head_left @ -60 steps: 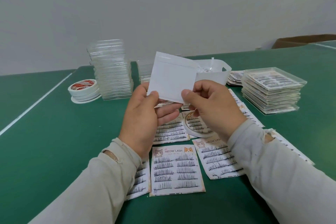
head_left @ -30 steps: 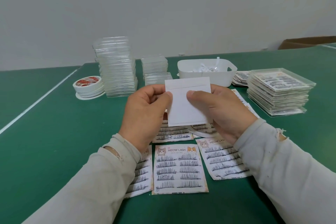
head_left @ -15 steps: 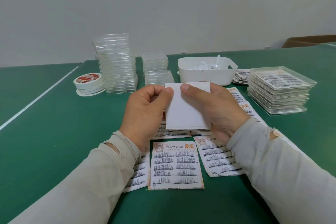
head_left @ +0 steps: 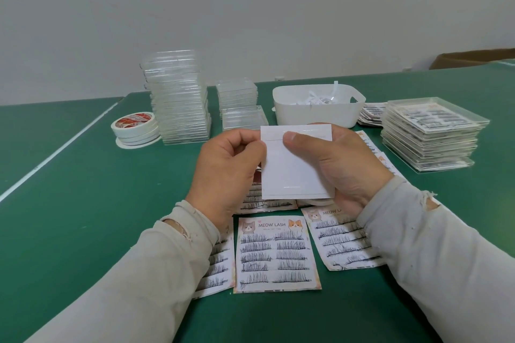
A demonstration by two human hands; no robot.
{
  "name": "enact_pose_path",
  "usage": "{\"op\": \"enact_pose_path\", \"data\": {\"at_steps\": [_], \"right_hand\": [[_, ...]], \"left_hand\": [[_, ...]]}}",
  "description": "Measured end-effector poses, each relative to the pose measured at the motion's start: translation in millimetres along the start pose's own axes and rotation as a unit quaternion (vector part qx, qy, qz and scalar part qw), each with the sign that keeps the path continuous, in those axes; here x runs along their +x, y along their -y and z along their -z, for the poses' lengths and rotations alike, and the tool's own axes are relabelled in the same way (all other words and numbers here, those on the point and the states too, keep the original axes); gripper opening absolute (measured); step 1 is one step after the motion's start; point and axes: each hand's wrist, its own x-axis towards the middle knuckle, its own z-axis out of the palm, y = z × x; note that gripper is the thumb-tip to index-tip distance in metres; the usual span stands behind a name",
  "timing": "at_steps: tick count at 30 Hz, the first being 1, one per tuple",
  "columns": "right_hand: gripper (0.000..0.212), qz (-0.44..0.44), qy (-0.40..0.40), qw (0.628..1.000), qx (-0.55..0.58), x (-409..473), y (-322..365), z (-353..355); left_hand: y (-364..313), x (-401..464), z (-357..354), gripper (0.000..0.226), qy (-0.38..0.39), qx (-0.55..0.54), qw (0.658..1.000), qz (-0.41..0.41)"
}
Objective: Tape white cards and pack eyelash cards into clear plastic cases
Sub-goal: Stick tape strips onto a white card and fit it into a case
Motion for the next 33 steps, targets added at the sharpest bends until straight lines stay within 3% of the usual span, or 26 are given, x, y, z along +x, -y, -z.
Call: {"op": "enact_pose_path", "data": {"at_steps": [3, 11, 16, 22, 27, 29, 33], "right_hand": [[0.039, 0.005, -0.004, 1.000, -0.019, 0.0, 0.7, -1.1], [0.043, 0.017, -0.003, 0.999, -0.032, 1.1, 1.2, -1.3], [0.035, 0.031, -0.004, 0.997, -0.066, 0.3, -0.7, -2.4], [0.023, 0.036, -0.028, 0.998, -0.053, -0.4, 2.1, -2.3], [0.021, 0.023, -0.034, 0.998, -0.056, -0.6, 1.5, -1.1], [0.021, 0.032, -0.027, 0.997, -0.066, 0.1, 0.5, -1.5], [0.034, 0.044, -0.035, 0.995, -0.078, 1.3, -0.7, -3.1]], "left_hand": [[0.6, 1.9, 1.0, 0.039, -0.008, 0.011, 1.000, 0.008], [1.3, 0.6, 1.2, 0.024, -0.011, 0.005, 1.000, 0.011], [-0.5, -2.0, 1.7, 0.020, -0.008, 0.001, 1.000, 0.009], [-4.7, -0.8, -0.8, 0.038, -0.030, -0.023, 0.999, 0.015], [-5.8, 2.3, 2.0, 0.007, -0.044, -0.024, 0.999, -0.007], [-3.3, 2.2, 1.2, 0.024, -0.049, -0.019, 0.998, -0.017], [-3.2, 2.6, -0.1, 0.029, -0.053, -0.027, 0.998, -0.007]]}}
